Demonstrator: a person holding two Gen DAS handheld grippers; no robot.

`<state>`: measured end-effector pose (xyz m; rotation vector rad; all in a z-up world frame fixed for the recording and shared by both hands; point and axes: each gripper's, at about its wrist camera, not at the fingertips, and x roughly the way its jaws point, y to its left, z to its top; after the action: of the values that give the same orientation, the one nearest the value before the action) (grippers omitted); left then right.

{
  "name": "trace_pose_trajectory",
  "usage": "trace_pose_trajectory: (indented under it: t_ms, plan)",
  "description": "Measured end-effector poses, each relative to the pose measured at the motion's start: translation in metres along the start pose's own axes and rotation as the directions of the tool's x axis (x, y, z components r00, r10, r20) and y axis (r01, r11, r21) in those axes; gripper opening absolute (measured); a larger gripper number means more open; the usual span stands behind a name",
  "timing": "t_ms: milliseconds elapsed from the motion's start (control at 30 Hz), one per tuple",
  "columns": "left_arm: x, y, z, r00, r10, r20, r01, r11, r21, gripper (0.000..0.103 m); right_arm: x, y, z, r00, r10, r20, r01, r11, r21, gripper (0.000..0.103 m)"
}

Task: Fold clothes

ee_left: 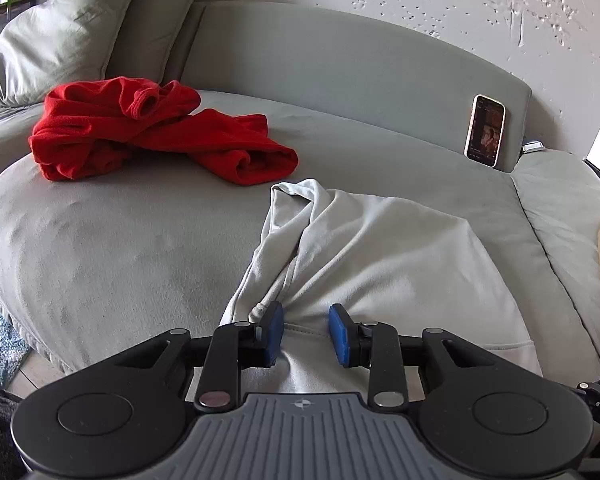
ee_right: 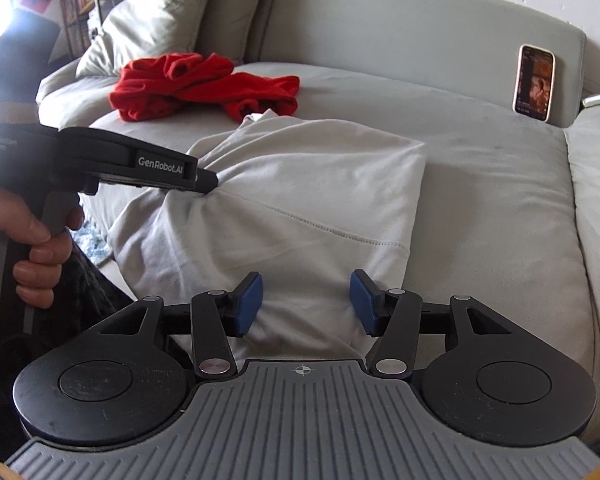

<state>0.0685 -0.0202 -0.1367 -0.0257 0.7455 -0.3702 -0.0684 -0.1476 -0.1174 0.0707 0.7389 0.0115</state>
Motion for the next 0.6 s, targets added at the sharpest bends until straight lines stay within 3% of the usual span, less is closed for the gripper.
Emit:
trace_pose_trajectory:
  t_ms: [200, 300, 600]
  plan:
    - [0.000, 0.001, 0.001, 1.000, -0.007, 0.000, 0.007, 1.000, -0.018, 0.031, -0.016, -0.019, 0.014, 0.997, 0.034, 0.065, -0.044, 0.986, 0.160, 0.053]
    - [0.000, -0.001, 0.001, 1.000, 0.000, 0.003, 0.000, 1.000, -0.006, 0.031, -0.028, -0.023, 0.017, 0.993, 0.032, 0.110, -0.051, 0.984, 0.169, 0.053]
    - [0.001, -0.003, 0.000, 1.000, 0.009, 0.005, -0.009, 1.000, 0.002, 0.031, -0.034, -0.023, 0.022, 0.991, 0.045, 0.127, -0.068, 0.980, 0.185, 0.053]
